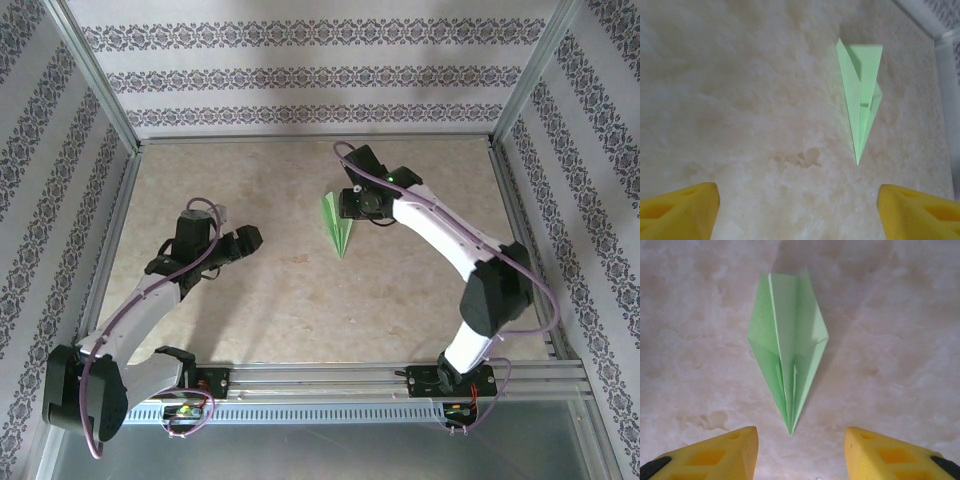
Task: Fold a paper plane with a square sheet of paper (fold left side to right side)
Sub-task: Place the paper plane at the center of the table, then reset both arms
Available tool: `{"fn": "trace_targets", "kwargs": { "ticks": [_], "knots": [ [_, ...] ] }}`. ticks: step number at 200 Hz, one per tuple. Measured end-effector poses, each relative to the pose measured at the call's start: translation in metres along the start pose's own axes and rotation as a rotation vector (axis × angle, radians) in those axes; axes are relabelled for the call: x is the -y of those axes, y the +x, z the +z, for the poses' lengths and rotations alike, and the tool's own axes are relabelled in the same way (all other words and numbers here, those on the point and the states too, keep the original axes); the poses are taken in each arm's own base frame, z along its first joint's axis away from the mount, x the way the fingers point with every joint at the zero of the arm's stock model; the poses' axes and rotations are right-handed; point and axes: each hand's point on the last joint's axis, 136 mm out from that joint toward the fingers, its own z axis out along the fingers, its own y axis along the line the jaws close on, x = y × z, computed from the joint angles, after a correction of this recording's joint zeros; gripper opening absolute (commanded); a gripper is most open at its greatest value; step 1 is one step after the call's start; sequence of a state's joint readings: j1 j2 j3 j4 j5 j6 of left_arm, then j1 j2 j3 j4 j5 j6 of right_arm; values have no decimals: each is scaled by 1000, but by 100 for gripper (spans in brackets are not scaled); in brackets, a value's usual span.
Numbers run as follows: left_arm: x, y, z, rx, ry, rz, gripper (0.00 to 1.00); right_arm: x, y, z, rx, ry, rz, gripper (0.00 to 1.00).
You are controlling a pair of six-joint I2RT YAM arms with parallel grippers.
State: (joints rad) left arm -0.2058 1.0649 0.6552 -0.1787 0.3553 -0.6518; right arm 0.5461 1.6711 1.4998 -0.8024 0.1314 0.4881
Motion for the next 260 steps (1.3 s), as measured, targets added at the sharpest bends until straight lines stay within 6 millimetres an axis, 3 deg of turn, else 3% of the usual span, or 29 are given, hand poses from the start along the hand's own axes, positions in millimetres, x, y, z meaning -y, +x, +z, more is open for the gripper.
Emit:
{"fn": "trace_targets", "kwargs": {
  "ticks": [20,70,96,121,176,230,260],
  "knots": [
    [-6,-19,-16,96,-32,13,100,20,7,-18,45,27,-12,60],
    [-25,-55,-58,324,-146,52,100,92,29,-62,221,95,17,82],
    [-40,-61,-64,366,-209,58,100,127,43,-76,319,122,63,98],
    [-49,-62,-65,374,-249,74,100,158,59,-81,399,154,120,98],
    [-55,-62,-63,378,-275,122,100,197,73,-78,571,197,201,98],
    [-66,-66,-56,372,-333,170,100,221,82,-28,554,248,221,98],
    [-67,-67,-56,372,-339,185,100,220,70,-24,590,238,219,98]
  ]
}}
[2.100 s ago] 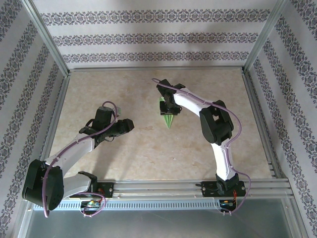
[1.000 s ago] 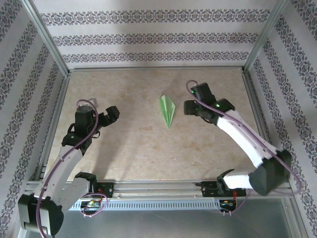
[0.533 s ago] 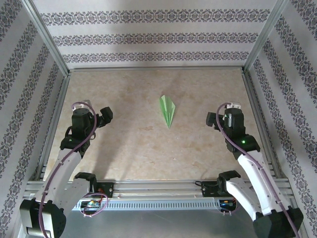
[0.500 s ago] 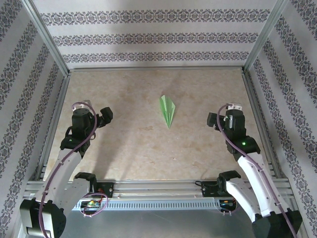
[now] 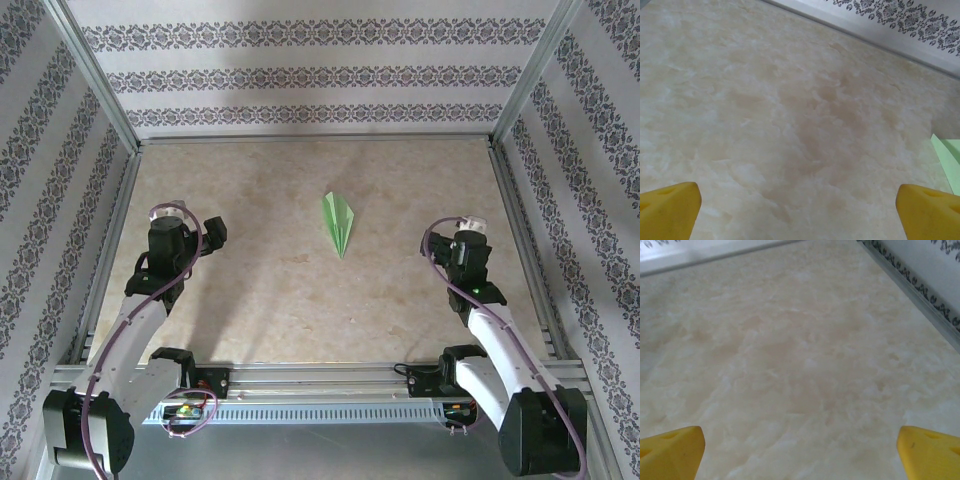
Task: Fold a paper plane with a square sheet of paper (fold left side to right side)
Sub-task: Reset both arms
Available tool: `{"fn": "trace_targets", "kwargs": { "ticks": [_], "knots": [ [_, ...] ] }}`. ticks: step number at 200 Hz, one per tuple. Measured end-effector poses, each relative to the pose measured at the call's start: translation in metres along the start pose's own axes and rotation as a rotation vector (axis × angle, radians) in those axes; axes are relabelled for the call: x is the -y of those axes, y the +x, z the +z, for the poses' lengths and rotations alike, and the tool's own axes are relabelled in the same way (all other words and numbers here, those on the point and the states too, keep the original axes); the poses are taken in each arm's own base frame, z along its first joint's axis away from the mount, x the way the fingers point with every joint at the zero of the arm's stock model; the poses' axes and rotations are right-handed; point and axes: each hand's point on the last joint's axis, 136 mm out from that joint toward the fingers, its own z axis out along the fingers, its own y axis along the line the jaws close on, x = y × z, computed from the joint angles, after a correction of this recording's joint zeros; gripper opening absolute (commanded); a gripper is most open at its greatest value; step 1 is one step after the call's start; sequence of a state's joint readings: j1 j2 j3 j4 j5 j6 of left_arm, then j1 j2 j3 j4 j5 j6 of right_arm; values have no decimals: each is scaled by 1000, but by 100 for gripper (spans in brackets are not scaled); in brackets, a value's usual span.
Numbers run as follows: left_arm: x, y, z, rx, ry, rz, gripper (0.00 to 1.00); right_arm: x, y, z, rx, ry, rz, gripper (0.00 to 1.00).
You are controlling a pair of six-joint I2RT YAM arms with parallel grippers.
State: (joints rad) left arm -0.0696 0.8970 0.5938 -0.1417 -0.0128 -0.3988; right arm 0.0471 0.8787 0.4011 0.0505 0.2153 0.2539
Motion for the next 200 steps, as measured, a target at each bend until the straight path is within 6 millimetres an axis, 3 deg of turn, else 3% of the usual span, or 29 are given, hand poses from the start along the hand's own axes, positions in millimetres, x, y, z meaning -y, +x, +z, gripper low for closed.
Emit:
{"fn": "trace_targets", "kwargs": {
  "ticks": [34,104,200],
  "knots": [
    [-1,-1,0,3,-7,7,100,-4,-8,12,43,-24,-5,99],
    [-5,-2,0,9,-24,9,100,-11,14,41,47,-70,-48,98],
    [-9,-3,0,14,-39,15,100,-37,-2,58,171,-200,-148,98]
  ]
}}
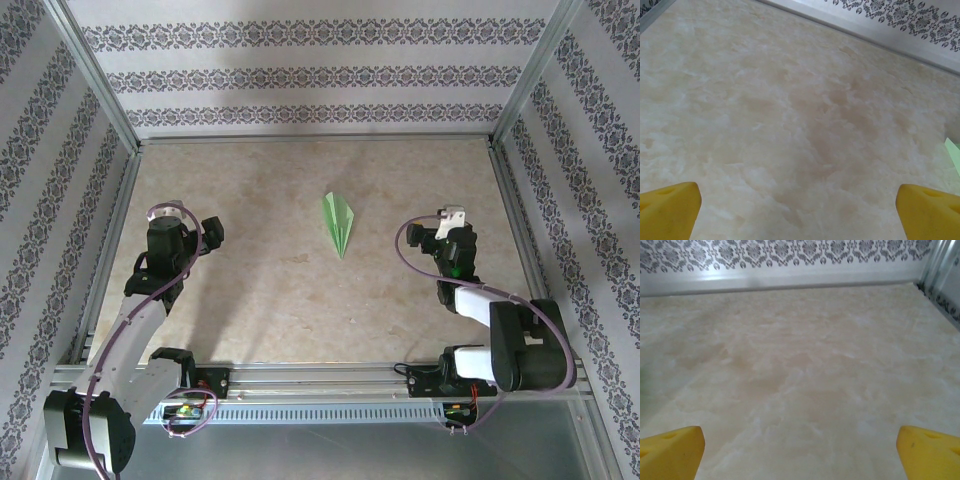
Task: Fold a paper plane with a square sheet of paper (fold left side to right side)
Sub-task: Reset both arms
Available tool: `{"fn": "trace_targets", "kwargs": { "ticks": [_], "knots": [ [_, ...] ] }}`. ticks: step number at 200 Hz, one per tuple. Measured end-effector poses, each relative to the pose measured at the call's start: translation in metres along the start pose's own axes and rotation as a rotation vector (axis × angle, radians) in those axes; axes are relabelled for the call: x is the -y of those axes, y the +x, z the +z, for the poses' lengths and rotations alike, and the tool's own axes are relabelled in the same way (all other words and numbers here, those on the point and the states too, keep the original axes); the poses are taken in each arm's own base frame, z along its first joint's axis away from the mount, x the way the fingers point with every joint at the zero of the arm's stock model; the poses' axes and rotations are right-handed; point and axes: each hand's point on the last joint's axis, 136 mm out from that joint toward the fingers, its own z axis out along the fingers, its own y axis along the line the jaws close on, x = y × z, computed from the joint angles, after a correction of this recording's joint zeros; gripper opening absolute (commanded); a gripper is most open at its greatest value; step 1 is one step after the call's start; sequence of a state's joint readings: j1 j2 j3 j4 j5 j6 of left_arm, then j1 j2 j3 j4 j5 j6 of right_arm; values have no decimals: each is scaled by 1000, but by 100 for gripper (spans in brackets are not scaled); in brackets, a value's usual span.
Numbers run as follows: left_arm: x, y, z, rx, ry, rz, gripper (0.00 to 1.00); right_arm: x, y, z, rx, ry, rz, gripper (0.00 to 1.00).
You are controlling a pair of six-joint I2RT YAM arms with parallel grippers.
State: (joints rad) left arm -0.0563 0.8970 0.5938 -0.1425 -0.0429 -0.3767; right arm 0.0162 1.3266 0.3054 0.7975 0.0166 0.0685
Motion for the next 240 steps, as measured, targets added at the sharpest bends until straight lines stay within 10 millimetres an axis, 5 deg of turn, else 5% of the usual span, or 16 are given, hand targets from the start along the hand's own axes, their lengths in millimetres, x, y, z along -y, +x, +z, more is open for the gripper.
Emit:
{"fn": "trace_targets", "kwargs": {
  "ticks": [66,118,184,240],
  "knots": [
    [-5,0,0,3,-25,1,100,5,28,16,-15,1,-11,98],
    [-7,-3,-5,12,-32,5,100,14,11,22,19,33,5,99],
    [-18,-10,-4,52,-89,52,100,16,15,22,3,47,5,98],
    [-37,4,15,76,-171,128,100,16,15,22,1,50,5,98]
  ]
}}
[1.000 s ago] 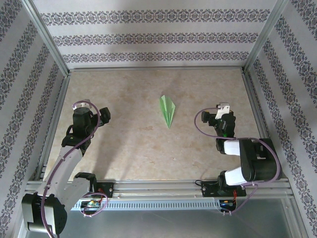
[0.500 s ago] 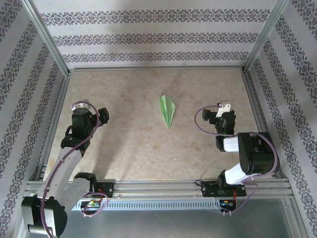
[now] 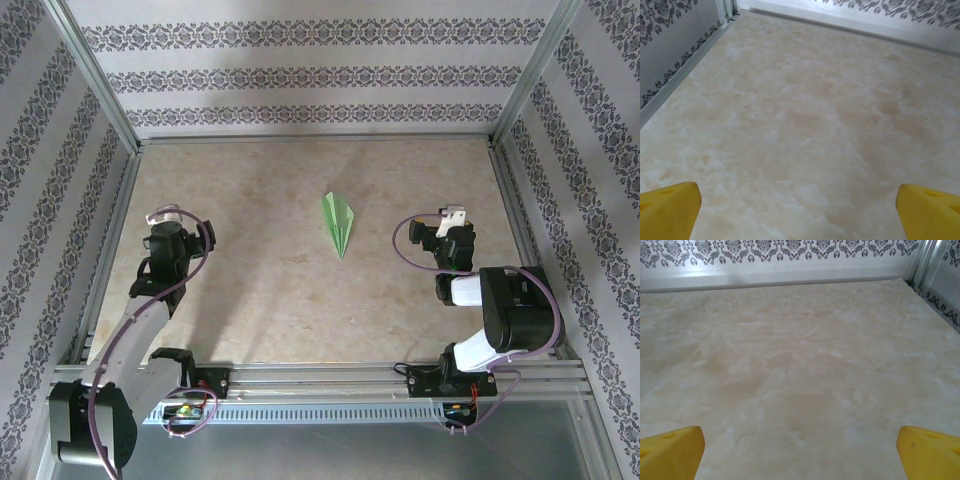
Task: Fold a paper plane with a square sheet of paper (fold left side to right side)
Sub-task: Reset both arms
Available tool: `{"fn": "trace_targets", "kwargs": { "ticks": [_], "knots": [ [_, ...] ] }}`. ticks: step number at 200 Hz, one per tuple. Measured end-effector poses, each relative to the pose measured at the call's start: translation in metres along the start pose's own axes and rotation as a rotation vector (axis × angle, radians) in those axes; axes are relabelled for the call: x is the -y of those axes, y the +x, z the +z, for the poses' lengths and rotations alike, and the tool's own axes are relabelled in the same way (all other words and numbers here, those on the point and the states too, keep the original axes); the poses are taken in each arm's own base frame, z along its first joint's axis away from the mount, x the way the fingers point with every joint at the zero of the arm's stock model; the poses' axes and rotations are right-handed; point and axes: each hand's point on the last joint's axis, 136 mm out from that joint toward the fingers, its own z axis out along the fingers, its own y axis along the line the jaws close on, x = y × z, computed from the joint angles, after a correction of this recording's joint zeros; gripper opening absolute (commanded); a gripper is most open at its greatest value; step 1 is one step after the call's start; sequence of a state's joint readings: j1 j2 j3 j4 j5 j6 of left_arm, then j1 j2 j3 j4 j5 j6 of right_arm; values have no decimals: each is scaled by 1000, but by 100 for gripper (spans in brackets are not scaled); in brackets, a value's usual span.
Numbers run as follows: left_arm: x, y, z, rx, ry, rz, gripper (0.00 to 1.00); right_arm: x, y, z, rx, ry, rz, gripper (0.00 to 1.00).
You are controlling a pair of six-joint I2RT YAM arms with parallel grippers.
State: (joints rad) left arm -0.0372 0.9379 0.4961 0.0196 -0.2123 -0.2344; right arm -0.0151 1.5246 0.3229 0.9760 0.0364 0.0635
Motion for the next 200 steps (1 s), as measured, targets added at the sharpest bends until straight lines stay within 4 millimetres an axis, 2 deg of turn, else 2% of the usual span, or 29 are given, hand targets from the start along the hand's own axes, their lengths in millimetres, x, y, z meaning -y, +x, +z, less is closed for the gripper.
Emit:
{"fn": "trace_targets", "kwargs": {
  "ticks": [67,116,200],
  "knots": [
    [-12,43,26,30,-50,49,100,0,0,0,0,0,0,98],
    [2,37,40,80,7,88,100,-2,0,0,-1,-4,-2,98],
    [29,47,70,104,124,165,100,-2,2,0,-7,-2,-3,98]
  ]
}}
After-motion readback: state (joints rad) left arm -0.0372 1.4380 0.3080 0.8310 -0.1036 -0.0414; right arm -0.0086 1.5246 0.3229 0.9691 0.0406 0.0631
